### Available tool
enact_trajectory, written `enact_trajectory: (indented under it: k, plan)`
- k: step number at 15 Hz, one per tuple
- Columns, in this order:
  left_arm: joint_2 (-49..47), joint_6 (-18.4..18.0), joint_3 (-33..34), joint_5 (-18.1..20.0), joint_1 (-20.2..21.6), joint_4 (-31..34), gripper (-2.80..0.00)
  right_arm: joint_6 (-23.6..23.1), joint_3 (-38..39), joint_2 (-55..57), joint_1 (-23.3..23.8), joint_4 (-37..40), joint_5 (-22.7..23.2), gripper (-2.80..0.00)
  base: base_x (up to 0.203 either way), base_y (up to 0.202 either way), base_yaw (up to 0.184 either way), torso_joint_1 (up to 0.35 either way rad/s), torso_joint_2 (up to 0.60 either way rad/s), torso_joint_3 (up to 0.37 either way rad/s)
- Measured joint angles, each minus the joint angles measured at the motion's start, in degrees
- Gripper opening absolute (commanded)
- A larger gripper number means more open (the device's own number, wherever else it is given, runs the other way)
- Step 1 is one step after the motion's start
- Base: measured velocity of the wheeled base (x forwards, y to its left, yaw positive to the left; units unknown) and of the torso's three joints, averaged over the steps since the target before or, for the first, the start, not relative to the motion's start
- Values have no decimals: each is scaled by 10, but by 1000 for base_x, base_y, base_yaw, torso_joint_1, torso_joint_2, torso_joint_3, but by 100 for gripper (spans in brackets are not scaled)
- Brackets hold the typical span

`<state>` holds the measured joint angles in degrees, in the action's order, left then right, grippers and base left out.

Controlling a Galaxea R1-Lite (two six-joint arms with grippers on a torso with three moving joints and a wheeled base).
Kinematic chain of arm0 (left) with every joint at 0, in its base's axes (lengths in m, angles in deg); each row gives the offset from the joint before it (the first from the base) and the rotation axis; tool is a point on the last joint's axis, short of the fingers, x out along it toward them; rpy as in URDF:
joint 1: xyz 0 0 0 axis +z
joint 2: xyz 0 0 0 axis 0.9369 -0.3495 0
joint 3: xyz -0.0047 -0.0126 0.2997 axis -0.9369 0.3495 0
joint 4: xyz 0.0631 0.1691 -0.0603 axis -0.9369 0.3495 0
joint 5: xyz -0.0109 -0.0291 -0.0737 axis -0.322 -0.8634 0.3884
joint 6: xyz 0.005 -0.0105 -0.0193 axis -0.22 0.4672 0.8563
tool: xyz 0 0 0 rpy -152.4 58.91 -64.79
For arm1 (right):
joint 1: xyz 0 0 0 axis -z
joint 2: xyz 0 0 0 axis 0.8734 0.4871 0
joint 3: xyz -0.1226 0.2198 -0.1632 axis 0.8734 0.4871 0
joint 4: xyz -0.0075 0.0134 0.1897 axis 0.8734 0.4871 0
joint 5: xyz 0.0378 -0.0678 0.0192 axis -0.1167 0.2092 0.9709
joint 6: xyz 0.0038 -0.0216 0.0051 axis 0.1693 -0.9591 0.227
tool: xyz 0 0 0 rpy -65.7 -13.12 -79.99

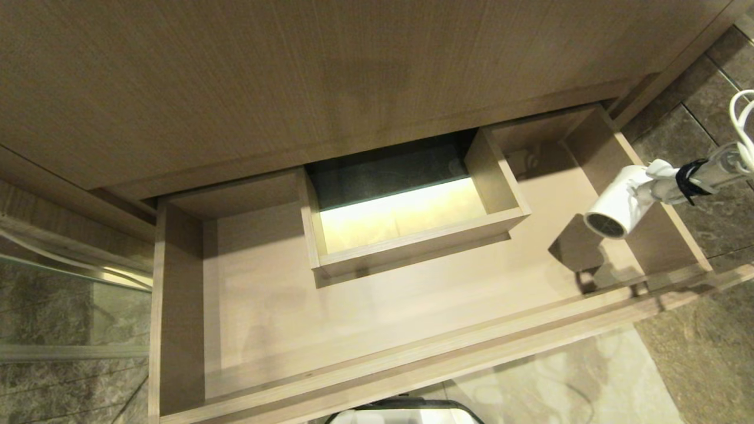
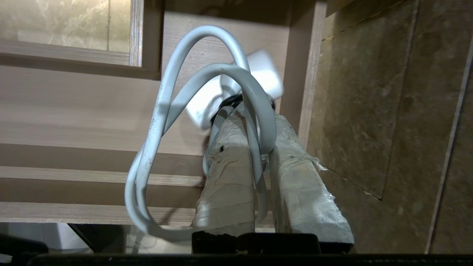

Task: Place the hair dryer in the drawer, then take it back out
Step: Put it into the drawer

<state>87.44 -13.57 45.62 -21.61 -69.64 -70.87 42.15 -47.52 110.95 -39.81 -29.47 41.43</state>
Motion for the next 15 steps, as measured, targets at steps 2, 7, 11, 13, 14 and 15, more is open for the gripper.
enact_trajectory:
  k: [2, 7, 11, 13, 14, 15]
  plan:
    - [0, 0, 0, 0, 0, 0, -280, -1, -3, 19, -11, 3, 0, -280, 0, 0, 0, 0, 0, 0]
    - [0, 0, 0, 0, 0, 0, -280, 6, -31, 74, -55, -30, 0, -280, 0, 0, 0, 0, 0, 0]
    - [0, 0, 0, 0, 0, 0, -280, 7, -62, 122, -96, -69, 0, -280, 0, 0, 0, 0, 0, 0]
    - [0, 0, 0, 0, 0, 0, -280, 15, -68, 145, -117, -94, -1, -280, 0, 0, 0, 0, 0, 0]
    - [0, 0, 0, 0, 0, 0, -280, 21, -72, 157, -128, -104, -1, -280, 0, 0, 0, 0, 0, 0]
    - [0, 0, 0, 0, 0, 0, -280, 25, -81, 171, -138, -112, -1, -280, 0, 0, 0, 0, 0, 0]
